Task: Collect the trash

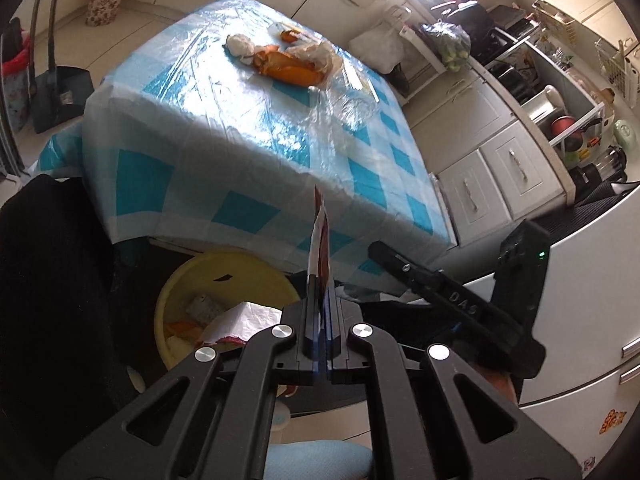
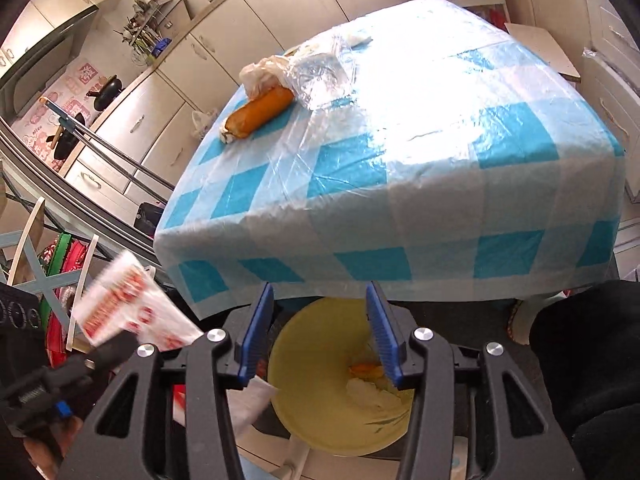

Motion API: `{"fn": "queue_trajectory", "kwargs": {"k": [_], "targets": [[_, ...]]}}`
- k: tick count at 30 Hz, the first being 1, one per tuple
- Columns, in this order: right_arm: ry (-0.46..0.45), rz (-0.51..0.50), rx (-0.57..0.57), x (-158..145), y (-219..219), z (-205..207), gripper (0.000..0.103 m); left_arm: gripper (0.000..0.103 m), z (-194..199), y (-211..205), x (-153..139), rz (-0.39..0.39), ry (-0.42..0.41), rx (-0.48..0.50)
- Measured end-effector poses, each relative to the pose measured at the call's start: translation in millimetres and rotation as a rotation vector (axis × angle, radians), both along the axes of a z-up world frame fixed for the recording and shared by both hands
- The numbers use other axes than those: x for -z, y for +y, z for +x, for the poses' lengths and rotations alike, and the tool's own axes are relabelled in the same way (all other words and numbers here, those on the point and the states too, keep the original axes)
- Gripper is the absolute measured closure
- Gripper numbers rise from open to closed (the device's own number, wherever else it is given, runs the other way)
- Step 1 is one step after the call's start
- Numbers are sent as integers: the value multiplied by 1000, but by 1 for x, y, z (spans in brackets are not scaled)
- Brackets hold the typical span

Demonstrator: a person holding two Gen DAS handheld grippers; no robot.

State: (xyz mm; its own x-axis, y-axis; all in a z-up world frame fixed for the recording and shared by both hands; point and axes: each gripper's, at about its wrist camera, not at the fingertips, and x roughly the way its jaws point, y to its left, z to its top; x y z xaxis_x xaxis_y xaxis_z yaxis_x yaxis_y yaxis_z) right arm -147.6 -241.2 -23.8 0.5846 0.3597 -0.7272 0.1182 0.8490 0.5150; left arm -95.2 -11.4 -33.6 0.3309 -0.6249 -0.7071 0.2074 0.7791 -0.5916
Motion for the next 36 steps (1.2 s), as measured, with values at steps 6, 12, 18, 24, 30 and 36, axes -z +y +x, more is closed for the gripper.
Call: {"fn": "queue_trajectory", "kwargs": {"k": [6, 12, 18, 24, 30, 36], "targets": [[-21, -1, 13, -4, 0, 1, 55, 61, 1, 4, 12, 94, 11, -34], [-78, -25, 50, -16, -3, -2, 49, 28, -8, 11, -20, 244, -172, -111], [-211, -176, 101, -45, 3, -15, 32, 12, -22, 32, -66, 345, -398, -260], [-345, -322, 181, -67, 7, -31, 19, 11, -30, 52, -97, 368, -534, -366], [-425, -385, 245, -77, 4, -39, 13, 11, -35, 64, -109, 345, -560, -412], [-418, -382, 252, -77, 1, -37, 13, 10, -36, 62, -104, 337, -551, -425]]}}
